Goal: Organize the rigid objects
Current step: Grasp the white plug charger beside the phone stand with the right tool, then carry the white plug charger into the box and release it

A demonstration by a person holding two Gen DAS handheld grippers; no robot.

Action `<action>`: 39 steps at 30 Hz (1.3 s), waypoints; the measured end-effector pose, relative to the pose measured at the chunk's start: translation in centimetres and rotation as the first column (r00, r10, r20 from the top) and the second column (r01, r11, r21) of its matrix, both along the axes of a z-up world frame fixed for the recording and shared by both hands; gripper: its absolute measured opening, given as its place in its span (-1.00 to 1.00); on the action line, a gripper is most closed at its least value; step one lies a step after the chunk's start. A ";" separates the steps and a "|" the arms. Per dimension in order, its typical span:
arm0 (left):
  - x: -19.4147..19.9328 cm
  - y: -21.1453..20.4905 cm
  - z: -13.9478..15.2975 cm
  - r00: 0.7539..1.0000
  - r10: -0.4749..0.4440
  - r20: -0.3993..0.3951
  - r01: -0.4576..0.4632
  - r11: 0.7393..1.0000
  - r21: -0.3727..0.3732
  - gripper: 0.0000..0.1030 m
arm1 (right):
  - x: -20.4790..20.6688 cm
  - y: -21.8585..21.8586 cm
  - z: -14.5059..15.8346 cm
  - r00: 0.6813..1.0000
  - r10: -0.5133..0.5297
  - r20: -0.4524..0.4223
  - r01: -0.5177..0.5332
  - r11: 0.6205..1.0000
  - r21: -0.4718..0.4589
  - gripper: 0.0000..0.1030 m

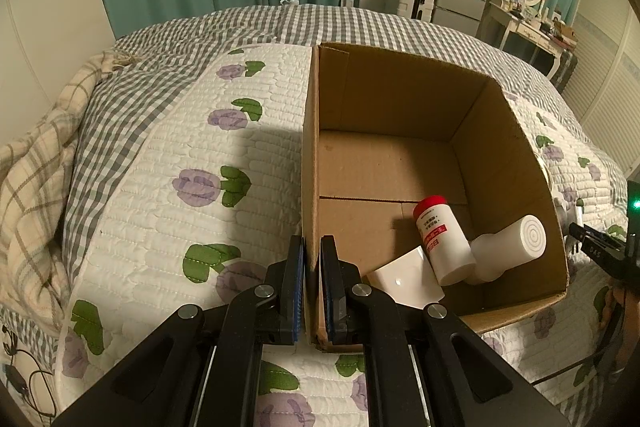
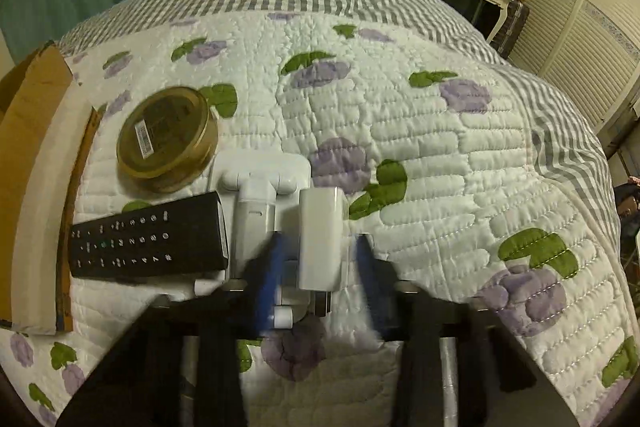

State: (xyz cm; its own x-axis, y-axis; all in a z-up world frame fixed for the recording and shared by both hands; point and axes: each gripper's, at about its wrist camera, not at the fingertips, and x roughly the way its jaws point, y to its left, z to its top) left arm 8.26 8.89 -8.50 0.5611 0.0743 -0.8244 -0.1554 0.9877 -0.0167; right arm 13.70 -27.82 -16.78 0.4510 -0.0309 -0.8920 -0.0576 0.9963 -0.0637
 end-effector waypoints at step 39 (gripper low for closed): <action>-0.1 0.1 0.1 1.000 -0.005 0.004 0.005 1.000 -0.020 -0.86 | -5.4 13.2 14.9 0.887 0.339 0.314 -0.392 0.912 0.121 -0.55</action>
State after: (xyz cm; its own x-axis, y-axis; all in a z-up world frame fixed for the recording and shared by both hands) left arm 8.20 8.98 -8.43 0.5643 0.0551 -0.8237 -0.1503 0.9880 -0.0369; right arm 8.25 -14.66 -1.84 0.6311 0.3301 -0.7019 -0.4256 0.9039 0.0425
